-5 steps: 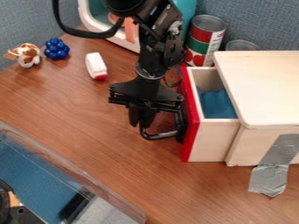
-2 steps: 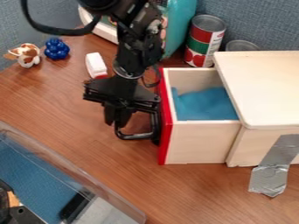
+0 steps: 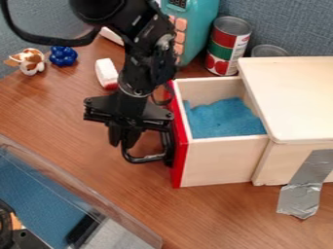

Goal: Open the drawer

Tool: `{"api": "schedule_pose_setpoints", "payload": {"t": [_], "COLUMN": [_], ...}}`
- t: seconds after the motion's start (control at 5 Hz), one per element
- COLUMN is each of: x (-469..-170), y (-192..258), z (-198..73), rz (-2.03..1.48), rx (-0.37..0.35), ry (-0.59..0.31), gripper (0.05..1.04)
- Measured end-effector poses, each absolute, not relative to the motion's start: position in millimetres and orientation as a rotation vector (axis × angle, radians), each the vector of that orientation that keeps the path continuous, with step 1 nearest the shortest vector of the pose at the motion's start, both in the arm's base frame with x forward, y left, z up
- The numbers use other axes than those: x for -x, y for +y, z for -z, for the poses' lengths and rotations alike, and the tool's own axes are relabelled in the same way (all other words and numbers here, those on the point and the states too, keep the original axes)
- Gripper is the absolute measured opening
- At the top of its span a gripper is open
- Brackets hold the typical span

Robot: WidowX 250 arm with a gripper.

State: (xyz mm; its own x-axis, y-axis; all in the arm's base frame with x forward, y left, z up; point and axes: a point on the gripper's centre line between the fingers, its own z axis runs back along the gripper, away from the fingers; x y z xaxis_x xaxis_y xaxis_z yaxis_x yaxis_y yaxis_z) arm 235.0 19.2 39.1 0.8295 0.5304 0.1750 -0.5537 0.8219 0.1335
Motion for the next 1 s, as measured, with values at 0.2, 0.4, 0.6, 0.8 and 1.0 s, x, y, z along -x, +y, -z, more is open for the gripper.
{"api": "schedule_pose_setpoints", "payload": {"t": [0.2, 0.4, 0.6, 0.8, 1.0], "x": [-234, -240, -250, -253, -251], "y": [15, 19, 17, 13, -14], "z": [-41, -52, -83, -112, -152], "rz": [-0.490, -0.436, -0.330, -0.247, -0.122], "rx": [-0.152, -0.115, -0.081, -0.064, -0.053], "ry": [-0.092, -0.100, -0.150, -0.195, -0.249], "gripper": [0.427, 0.746, 0.988, 1.004, 1.000]}}
